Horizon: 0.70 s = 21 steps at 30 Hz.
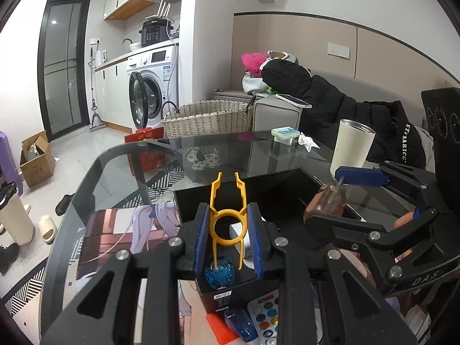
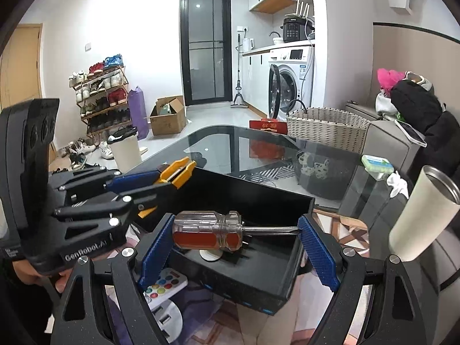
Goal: Organize rigid objects
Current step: 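Carry the screwdriver with the right gripper while the left carries the yellow tool over the box, then open the right gripper to drop the screwdriver while the left releases the yellow tool into the box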
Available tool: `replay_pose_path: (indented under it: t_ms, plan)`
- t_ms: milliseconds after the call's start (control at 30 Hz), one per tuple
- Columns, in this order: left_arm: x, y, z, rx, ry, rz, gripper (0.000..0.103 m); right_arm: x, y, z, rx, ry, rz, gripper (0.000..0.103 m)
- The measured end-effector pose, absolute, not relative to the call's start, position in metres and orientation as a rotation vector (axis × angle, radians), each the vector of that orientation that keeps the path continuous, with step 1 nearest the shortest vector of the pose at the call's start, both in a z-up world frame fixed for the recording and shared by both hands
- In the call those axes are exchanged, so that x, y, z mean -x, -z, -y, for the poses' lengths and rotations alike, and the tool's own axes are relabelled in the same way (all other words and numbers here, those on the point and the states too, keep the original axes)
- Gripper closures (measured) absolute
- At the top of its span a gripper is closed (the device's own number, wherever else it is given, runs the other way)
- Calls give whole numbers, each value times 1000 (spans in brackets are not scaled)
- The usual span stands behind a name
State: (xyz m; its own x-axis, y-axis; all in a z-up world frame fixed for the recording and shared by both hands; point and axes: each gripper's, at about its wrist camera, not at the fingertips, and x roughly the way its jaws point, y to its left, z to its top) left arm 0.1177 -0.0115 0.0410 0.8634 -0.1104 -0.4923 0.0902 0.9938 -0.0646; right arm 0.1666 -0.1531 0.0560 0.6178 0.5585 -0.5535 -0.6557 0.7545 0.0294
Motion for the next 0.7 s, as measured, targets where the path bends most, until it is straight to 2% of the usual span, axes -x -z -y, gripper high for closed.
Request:
replay_pose_path:
  t_ms: [700]
  plan:
    - [-131, -21, 21, -34, 90, -514, 79, -183, -25, 138, 261, -674, -521, 17]
